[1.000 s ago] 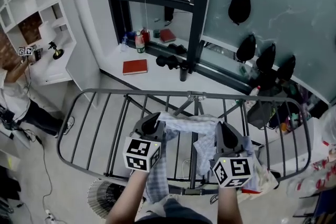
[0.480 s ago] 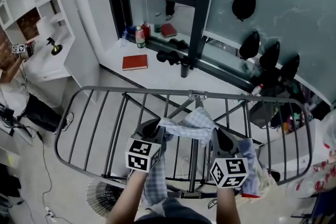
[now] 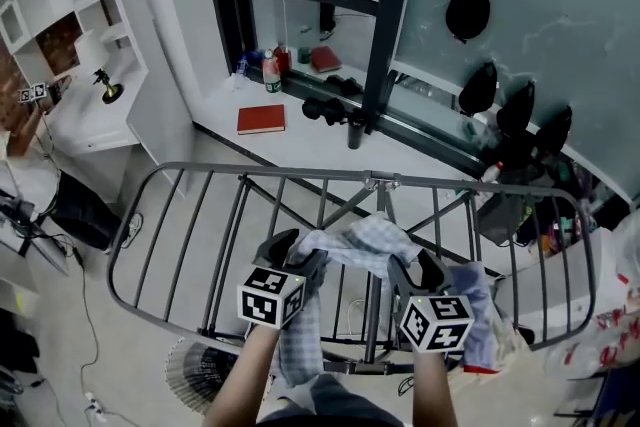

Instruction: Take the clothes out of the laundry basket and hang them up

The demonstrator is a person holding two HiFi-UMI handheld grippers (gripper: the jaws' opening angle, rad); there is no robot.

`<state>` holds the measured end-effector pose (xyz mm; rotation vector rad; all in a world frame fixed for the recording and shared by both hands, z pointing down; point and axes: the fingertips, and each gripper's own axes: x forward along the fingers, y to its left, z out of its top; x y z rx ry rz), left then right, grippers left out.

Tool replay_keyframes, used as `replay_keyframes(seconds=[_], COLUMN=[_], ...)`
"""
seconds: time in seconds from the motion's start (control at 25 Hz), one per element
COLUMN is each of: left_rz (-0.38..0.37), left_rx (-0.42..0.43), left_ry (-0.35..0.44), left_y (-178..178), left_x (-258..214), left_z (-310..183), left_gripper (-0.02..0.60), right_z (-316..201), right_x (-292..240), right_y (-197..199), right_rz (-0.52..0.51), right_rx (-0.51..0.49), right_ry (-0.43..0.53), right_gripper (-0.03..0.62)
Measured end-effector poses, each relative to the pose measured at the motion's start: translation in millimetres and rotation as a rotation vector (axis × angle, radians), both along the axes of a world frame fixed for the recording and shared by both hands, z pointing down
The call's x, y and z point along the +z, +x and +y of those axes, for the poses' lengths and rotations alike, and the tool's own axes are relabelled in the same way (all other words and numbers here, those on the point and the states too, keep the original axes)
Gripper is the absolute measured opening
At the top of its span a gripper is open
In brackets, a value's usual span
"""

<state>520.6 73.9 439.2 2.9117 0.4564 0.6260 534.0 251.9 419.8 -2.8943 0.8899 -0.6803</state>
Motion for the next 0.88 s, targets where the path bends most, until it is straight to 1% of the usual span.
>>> replay_keyframes(seconds=[0.12, 0.24, 0.44, 0.56, 0.64, 0.8, 0.88], left_rz=[-0.006, -0.001, 0.048, 0.083, 0.113, 0.180, 0.214], left_rx=[0.020, 0.028, 0.025, 0.022, 0.017, 0.012, 0.008], left_ry=[-0.002, -0.005, -0.012, -0.016, -0.019, -0.026, -0.027], left_y=[-9, -20, -34, -42, -48, -64, -75], left_x=[1, 1, -13, -26, -35, -54, -63], left_z=[3, 5, 5, 4, 4, 2, 1], left_gripper=[0.264, 0.267, 0.267, 0.267, 0.265, 0.262, 0.242], right_z=[1, 5, 15, 20, 23, 25, 25], right_x=[2, -1, -18, -32, -41, -63, -72], right_y=[-6, -14, -28, -38, -46, -69, -81], right_rz=[-0.015, -0.012, 0.024, 0.074, 0.118, 0.214, 0.259], right_rx=[0.009, 0.030, 0.059, 0.074, 0.080, 0.088, 0.081], right_ry=[0.003, 0.012, 0.045, 0.062, 0.079, 0.134, 0.150], right_gripper=[0.262, 0.275, 0.281, 0.281, 0.271, 0.206, 0.176])
